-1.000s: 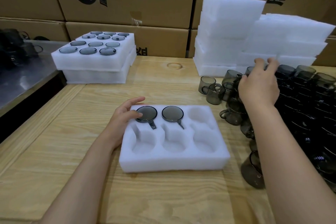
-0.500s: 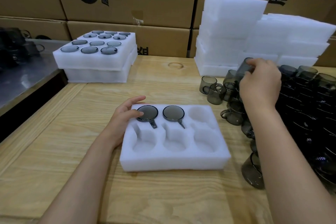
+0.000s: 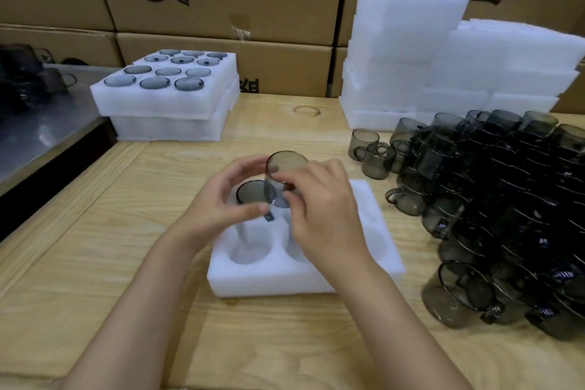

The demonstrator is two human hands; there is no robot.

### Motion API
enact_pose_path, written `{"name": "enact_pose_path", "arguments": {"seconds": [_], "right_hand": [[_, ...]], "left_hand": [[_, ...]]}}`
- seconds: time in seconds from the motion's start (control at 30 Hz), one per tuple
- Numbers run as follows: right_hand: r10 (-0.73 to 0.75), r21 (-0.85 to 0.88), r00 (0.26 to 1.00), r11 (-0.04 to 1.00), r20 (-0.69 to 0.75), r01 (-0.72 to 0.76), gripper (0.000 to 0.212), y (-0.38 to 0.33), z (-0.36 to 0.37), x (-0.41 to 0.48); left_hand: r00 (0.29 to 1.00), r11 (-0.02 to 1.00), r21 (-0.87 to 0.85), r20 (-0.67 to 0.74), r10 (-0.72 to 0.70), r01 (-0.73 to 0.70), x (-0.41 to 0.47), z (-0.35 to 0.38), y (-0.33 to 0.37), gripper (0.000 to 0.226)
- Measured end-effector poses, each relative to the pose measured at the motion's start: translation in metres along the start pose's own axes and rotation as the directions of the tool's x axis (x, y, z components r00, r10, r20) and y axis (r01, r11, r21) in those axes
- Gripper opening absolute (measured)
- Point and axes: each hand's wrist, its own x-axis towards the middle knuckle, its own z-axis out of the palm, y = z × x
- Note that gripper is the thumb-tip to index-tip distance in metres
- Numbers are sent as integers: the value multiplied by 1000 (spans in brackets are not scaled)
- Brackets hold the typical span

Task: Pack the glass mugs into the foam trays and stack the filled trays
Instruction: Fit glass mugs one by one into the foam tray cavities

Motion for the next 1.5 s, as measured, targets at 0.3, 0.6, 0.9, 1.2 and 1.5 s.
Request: {"name": "enact_pose_path", "arguments": {"seconds": [0.3,0.6,0.9,1.2,1.5], "right_hand": [[-53,82,998,995,34,50,21,-6,2,-9],[270,283,839,855,472,-435,70,18,-16,-10],[495,287,854,805,159,-519,62,40,-32,0],[569,85,804,805,172,-588,60,69,-38,-6],[523,-170,806,852,276,-495,57,67,-46,-7]], "left_hand": [[996,995,79,-72,-49,55,-2,13,3,57],[999,998,51,26,-39,38,-4,10,6,58],[993,992,76,-80,-90,97,-2,3,-7,72],[950,915,-311,-91,-298,257,1,-3,-28,59],[944,889,-373,-85,-319,266,3,-4,-30,55]]}}
